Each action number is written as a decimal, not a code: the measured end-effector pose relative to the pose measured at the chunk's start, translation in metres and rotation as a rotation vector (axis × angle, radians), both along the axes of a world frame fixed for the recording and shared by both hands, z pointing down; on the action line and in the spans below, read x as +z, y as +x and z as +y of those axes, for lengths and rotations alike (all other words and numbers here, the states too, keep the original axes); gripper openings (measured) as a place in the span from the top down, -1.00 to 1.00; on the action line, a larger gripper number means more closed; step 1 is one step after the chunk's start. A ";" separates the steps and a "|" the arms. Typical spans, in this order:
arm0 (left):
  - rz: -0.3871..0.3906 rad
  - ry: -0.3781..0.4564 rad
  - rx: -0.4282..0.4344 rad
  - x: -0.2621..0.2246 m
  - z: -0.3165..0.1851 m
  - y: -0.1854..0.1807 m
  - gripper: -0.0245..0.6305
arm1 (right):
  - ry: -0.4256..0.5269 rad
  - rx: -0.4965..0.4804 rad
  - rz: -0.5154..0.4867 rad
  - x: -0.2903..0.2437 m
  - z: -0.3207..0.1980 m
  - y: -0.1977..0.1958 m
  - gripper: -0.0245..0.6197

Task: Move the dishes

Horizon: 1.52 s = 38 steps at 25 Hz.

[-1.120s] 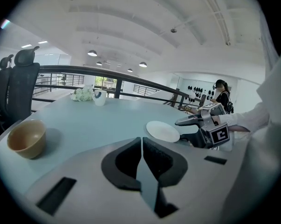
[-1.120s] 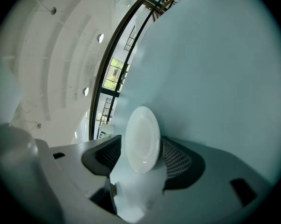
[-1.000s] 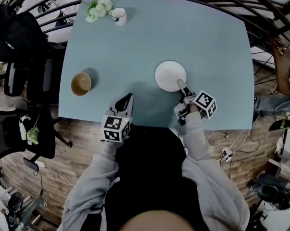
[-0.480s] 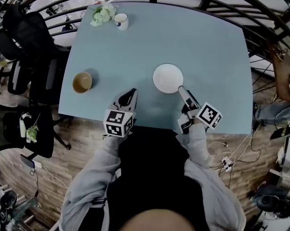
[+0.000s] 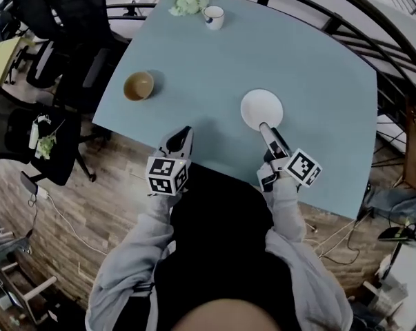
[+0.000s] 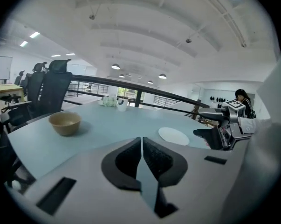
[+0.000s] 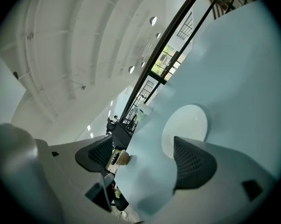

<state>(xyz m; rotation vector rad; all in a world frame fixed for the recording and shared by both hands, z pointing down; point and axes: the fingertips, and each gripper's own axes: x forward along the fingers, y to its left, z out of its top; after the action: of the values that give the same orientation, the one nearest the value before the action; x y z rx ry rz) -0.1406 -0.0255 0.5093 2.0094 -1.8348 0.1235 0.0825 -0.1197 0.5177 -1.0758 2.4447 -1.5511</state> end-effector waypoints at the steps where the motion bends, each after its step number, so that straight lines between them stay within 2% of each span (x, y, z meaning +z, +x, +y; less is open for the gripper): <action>1: 0.013 -0.009 -0.039 0.003 0.007 -0.009 0.85 | 0.001 -0.025 0.005 0.001 0.001 -0.008 -0.35; 4: 0.058 -0.015 -0.146 0.004 0.025 -0.036 0.85 | -0.012 -0.092 -0.039 0.002 0.008 -0.036 -0.33; 6: 0.061 0.001 -0.185 -0.003 0.027 -0.049 0.85 | -0.020 -0.130 -0.081 0.001 0.010 -0.056 -0.32; 12: 0.032 0.003 -0.204 -0.013 0.030 -0.077 0.85 | -0.019 -0.211 -0.099 -0.005 0.005 -0.109 -0.32; 18: 0.040 -0.017 -0.258 -0.012 0.039 -0.138 0.85 | -0.037 -0.254 -0.083 -0.007 0.006 -0.169 -0.32; 24: 0.045 -0.034 -0.313 -0.006 0.048 -0.203 0.85 | -0.063 -0.302 -0.054 -0.002 0.006 -0.232 -0.33; 27: 0.064 -0.039 -0.353 -0.001 0.058 -0.235 0.85 | -0.072 -0.333 -0.006 0.004 0.007 -0.265 -0.33; 30: 0.074 -0.053 -0.384 0.006 0.070 -0.263 0.85 | -0.021 -0.412 0.016 0.005 0.016 -0.307 -0.33; 34: 0.080 -0.077 -0.402 0.017 0.080 -0.294 0.85 | 0.036 -0.544 0.127 0.027 0.035 -0.353 -0.37; 38: 0.091 -0.096 -0.403 0.026 0.084 -0.321 0.85 | 0.030 -0.556 0.168 0.039 0.036 -0.385 -0.35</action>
<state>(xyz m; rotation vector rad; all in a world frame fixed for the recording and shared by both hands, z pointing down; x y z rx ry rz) -0.4612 0.0580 0.5351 1.5205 -2.0885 0.0019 -0.3026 -0.0841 0.5566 -0.5597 3.0573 -1.5848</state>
